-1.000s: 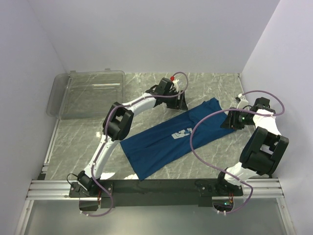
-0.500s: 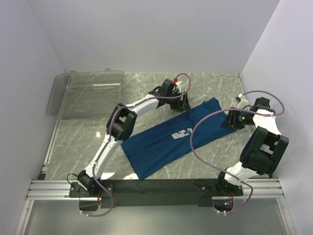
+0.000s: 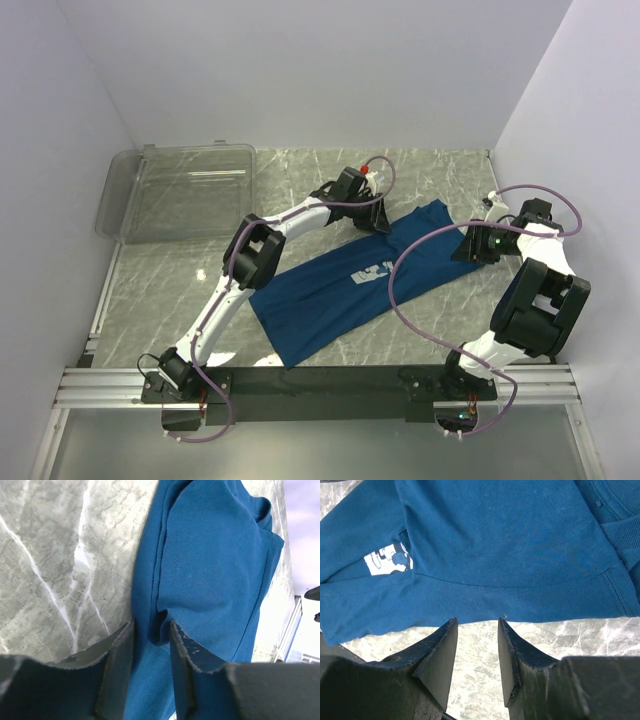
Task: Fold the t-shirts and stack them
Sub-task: Fold the tshirt
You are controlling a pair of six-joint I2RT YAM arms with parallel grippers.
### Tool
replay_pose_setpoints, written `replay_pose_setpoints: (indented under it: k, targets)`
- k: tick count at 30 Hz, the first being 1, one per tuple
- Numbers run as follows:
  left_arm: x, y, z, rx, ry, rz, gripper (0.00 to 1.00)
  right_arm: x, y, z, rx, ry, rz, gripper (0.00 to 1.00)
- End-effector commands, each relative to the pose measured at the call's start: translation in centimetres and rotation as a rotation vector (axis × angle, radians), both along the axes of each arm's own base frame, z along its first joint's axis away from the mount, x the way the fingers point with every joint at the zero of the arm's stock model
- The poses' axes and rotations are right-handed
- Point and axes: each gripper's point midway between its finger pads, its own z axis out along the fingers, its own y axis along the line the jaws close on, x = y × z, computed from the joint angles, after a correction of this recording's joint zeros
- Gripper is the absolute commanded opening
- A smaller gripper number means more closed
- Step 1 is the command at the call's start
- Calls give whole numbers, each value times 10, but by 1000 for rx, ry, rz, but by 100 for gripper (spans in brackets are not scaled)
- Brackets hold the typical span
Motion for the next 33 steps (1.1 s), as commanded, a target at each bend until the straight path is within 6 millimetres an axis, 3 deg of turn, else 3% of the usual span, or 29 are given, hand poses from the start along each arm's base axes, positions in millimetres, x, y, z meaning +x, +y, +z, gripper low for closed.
replay_pose_setpoints:
  k: [1,5,10,14,21,25,33]
  targets:
    - [-14,1,-32,71,64,4,39,6,2,7,7,-36,4,45]
    - [-10,0,-29,67,56,22,26,4,3,7,4,-35,6,45]
    - [-1,-1,-18,56,36,53,2,3,3,9,-1,-38,6,45]
    - [15,8,-15,65,21,119,0,2,3,9,-4,-36,7,45]
    - [63,61,-17,104,47,349,0,1,2,7,-7,-30,8,45]
    - [94,102,-13,133,52,511,0,1,1,5,-10,-26,8,45]
    - [114,168,-20,257,85,761,0,9,1,1,-14,-15,22,45]
